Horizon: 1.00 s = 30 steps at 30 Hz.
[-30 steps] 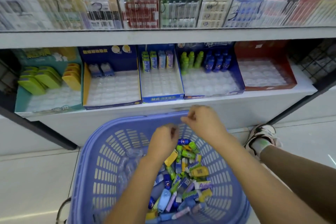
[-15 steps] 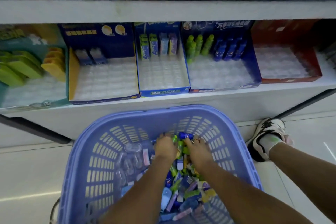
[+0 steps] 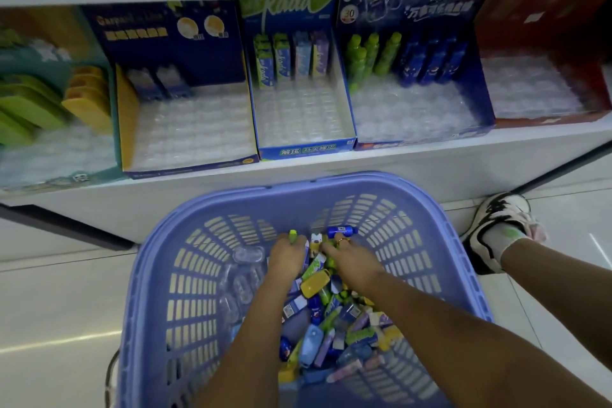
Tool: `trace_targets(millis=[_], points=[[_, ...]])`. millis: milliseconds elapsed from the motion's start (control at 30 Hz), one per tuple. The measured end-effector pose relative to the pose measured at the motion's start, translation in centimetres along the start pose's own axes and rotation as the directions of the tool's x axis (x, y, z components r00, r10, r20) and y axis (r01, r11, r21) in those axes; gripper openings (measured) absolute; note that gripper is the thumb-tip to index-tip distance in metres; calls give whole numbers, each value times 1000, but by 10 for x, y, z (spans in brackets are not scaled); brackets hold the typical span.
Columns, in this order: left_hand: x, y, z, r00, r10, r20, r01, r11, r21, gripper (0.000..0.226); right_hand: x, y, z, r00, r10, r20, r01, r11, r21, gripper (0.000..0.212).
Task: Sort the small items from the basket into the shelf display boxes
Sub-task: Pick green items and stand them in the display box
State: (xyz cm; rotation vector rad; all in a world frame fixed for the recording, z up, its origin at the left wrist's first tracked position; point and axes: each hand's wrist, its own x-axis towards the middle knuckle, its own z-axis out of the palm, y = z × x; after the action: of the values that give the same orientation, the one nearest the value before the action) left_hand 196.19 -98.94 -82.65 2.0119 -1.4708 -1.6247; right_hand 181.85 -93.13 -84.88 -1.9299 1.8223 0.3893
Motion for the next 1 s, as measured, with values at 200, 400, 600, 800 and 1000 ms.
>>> trace_targets(millis=[200,400,600,800,1000], points=[[-18,-2,-17,975,-163,150,198,946,-258,23,2,-4,-12,999,-5,32,11,983,-181,57],[-37,6,-32,908,-86,410,282,849,-446,11,-17,-15,-51,995,-89,-50,100,957,274,43],[-59,25,-47,813,136,566,391,594,-703,29,-54,-36,-107,969,-84,-234,211,777,593,58],[-88,50,-66,875,219,432,283,493,-823,16,-84,-48,-152,920,104,-377,310,393,865,44],[-126,75,-71,862,397,317,223,264,-938,29,-100,-78,-169,891,219,-397,302,365,881,55]])
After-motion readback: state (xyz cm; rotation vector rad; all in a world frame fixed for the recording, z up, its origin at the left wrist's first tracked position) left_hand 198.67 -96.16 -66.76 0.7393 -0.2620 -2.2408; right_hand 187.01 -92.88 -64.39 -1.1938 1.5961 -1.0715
